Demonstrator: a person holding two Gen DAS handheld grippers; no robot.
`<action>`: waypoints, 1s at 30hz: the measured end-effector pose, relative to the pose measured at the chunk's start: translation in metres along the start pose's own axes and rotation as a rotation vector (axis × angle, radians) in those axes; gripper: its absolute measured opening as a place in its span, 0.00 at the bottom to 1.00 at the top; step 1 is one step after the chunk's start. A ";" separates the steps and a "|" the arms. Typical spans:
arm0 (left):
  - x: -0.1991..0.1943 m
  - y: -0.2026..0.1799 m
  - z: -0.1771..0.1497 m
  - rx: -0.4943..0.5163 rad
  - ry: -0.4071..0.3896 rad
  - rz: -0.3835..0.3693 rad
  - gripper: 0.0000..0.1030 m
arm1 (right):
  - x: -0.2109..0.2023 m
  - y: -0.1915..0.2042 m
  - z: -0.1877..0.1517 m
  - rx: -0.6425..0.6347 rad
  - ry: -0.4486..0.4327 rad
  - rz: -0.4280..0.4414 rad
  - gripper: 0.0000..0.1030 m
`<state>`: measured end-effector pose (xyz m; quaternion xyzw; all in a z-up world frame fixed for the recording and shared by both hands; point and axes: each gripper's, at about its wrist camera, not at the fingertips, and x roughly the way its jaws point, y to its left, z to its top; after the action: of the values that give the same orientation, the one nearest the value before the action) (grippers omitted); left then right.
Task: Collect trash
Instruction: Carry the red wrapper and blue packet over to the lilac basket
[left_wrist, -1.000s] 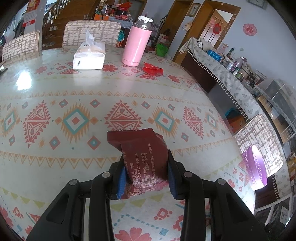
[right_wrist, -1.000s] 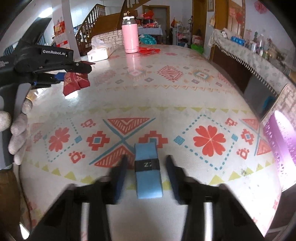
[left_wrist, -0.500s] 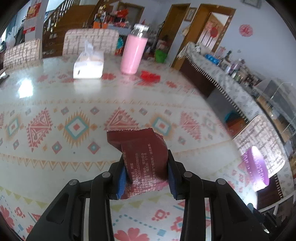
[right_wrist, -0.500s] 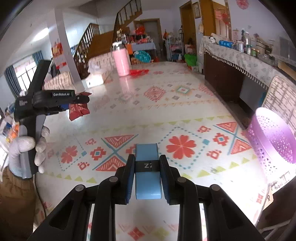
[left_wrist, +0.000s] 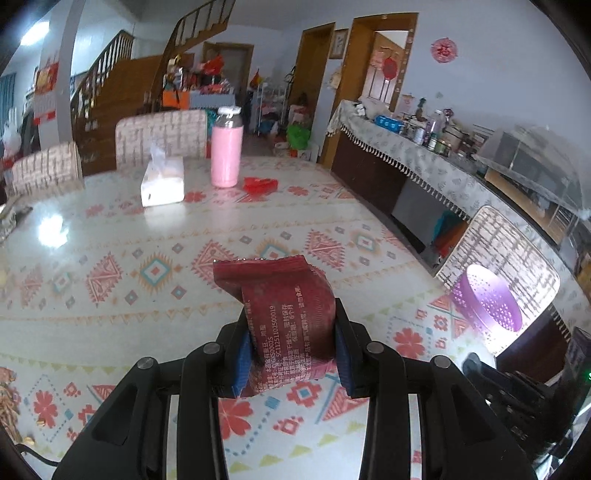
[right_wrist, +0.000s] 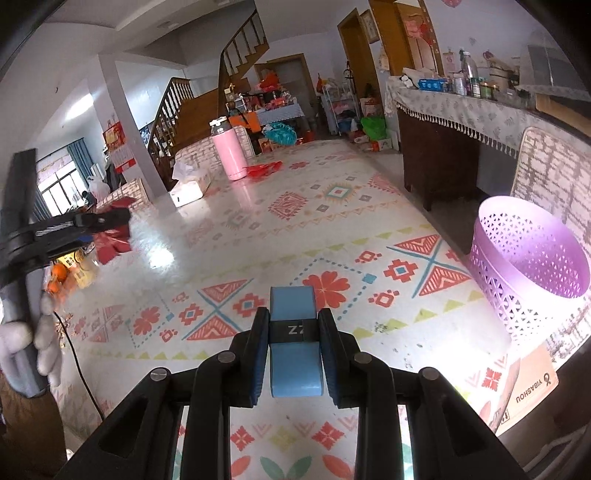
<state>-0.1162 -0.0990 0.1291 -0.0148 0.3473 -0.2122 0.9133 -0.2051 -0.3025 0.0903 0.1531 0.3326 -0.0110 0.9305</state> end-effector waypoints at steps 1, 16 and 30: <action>-0.003 -0.004 -0.001 0.004 -0.006 -0.002 0.35 | -0.001 -0.003 -0.001 0.012 -0.004 0.001 0.28; 0.014 -0.056 -0.018 0.142 0.005 0.139 0.35 | -0.006 -0.030 -0.001 0.072 -0.028 0.027 0.28; 0.043 -0.099 -0.023 0.242 0.038 0.183 0.35 | -0.004 -0.067 -0.005 0.132 -0.018 0.047 0.28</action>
<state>-0.1401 -0.2034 0.1019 0.1312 0.3362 -0.1685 0.9173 -0.2194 -0.3651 0.0708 0.2219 0.3190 -0.0126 0.9213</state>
